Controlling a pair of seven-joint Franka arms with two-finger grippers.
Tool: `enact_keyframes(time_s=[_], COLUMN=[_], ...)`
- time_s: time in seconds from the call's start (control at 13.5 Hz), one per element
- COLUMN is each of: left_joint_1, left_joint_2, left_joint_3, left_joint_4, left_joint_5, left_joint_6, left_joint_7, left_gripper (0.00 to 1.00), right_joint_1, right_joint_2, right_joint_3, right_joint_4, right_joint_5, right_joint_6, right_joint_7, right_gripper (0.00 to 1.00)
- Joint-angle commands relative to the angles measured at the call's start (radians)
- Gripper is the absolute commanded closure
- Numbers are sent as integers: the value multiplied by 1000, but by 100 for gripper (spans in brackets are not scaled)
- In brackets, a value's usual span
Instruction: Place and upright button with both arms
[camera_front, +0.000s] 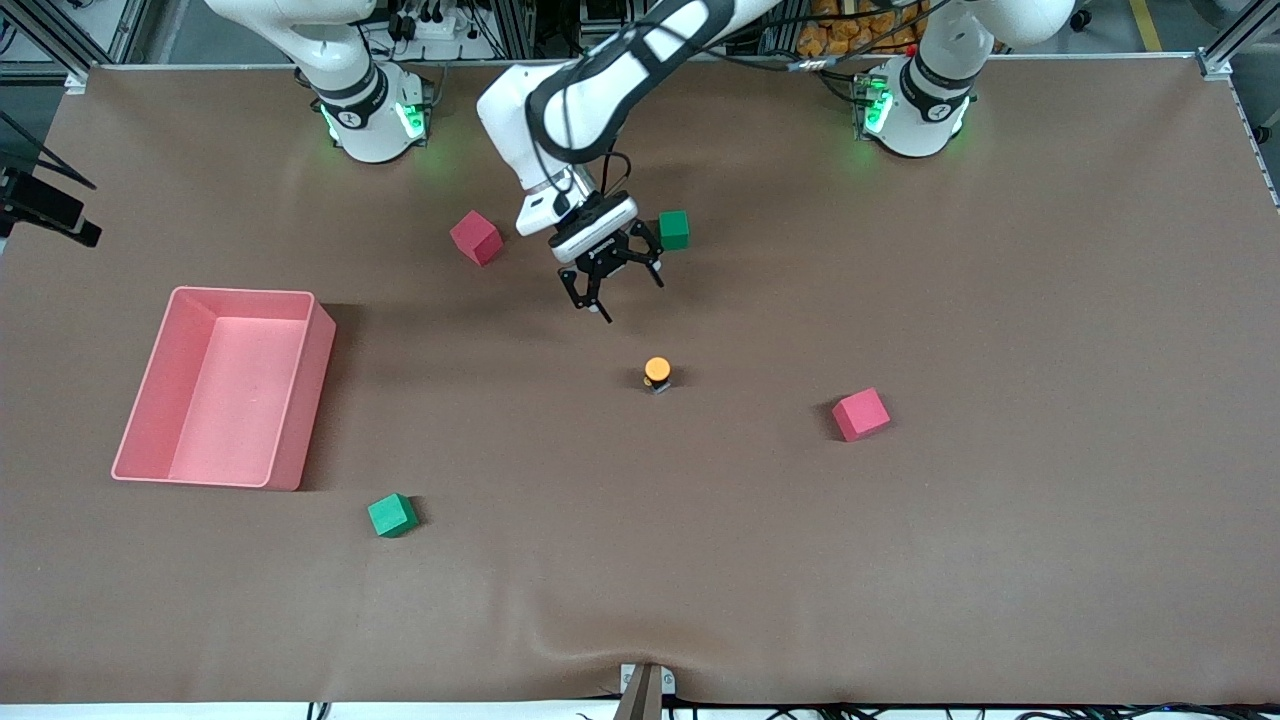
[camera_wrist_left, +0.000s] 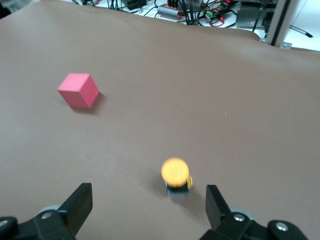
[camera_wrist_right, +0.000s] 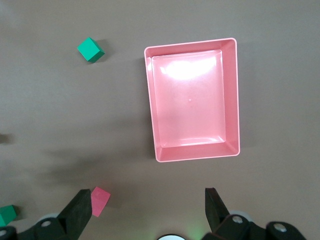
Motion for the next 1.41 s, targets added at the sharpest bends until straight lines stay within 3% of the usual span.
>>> enact_keyframes(time_s=[0.0, 0.37, 0.67, 0.97, 1.34], left_joint_1=[105, 334, 492, 590, 782], left_joint_2=[-123, -281, -347, -358, -350], left_joint_3=[-8, -8, -6, -8, -8], left_joint_4=[-40, -33, -33, -32, -27], left_joint_5=[-132, -321, -429, -450, -599], left_joint_6=[5, 5, 5, 5, 42], left_joint_7=[201, 616, 858, 1013, 1274], left_gripper=[0, 0, 0, 0, 0], right_joint_1=[-15, -13, -13, -12, -10], right_joint_2=[2, 2, 2, 8, 8], right_joint_3=[11, 11, 13, 13, 11], right_joint_4=[5, 5, 5, 5, 5], right_joint_5=[-11, -11, -11, -11, -11], right_joint_6=[3, 3, 3, 3, 3], right_joint_7=[-9, -7, -7, -9, -9], right_gripper=[0, 0, 0, 0, 0])
